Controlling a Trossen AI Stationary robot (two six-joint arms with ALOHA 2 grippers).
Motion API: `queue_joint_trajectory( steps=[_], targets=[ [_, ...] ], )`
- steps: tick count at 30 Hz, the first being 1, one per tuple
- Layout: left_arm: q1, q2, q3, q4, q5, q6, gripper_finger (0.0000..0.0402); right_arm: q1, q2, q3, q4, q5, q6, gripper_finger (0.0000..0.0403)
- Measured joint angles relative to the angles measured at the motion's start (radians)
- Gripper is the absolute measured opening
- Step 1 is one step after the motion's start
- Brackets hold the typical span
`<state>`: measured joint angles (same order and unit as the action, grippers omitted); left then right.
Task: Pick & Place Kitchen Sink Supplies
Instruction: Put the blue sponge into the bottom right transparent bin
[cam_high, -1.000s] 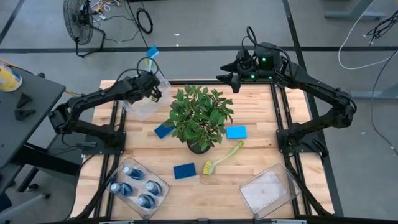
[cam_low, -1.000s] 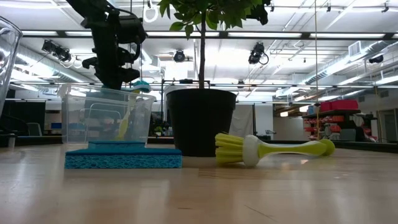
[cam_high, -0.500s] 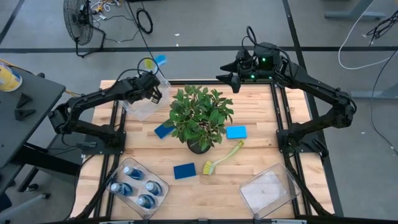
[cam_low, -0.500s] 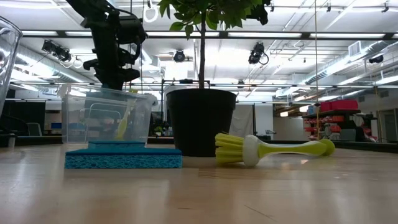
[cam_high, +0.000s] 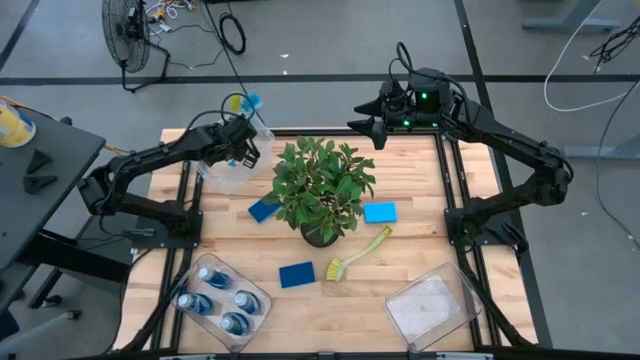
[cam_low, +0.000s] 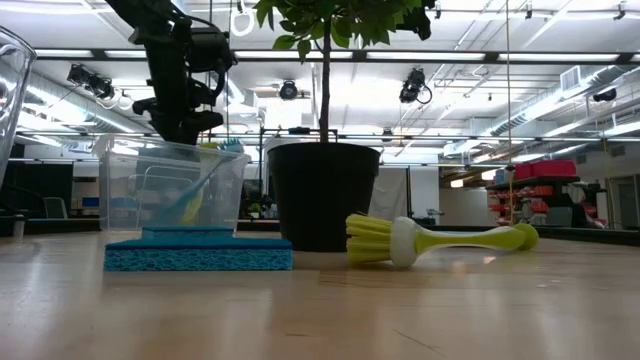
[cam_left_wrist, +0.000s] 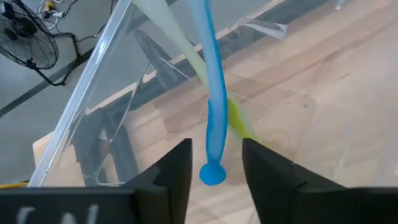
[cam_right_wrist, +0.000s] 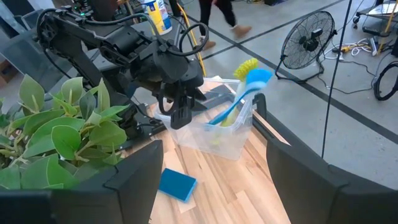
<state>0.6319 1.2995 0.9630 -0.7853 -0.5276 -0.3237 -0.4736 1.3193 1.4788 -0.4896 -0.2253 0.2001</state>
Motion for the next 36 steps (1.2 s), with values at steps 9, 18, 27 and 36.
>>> queue_joint_trajectory(
  steps=[9, 18, 27, 36],
  targets=[
    [-0.007, 0.001, 0.062, -0.101, 0.013, 0.015, 0.0229, 0.0, 0.0, 0.0, 0.0, 0.0, -0.002, 0.0285],
    [-0.1, -0.125, 0.179, -0.142, 0.041, 0.047, 0.0217, 0.0, 0.0, 0.0, -0.054, -0.011, -0.046, 0.0285],
    [-0.29, -0.286, 0.082, -0.079, 0.118, -0.087, 0.0204, 0.0, 0.0, 0.0, -0.19, -0.028, -0.132, 0.0285],
    [-0.446, -0.315, 0.037, 0.039, 0.113, -0.125, 0.0204, 0.0, 0.0, 0.0, -0.345, -0.028, -0.222, 0.0285]
  ],
)
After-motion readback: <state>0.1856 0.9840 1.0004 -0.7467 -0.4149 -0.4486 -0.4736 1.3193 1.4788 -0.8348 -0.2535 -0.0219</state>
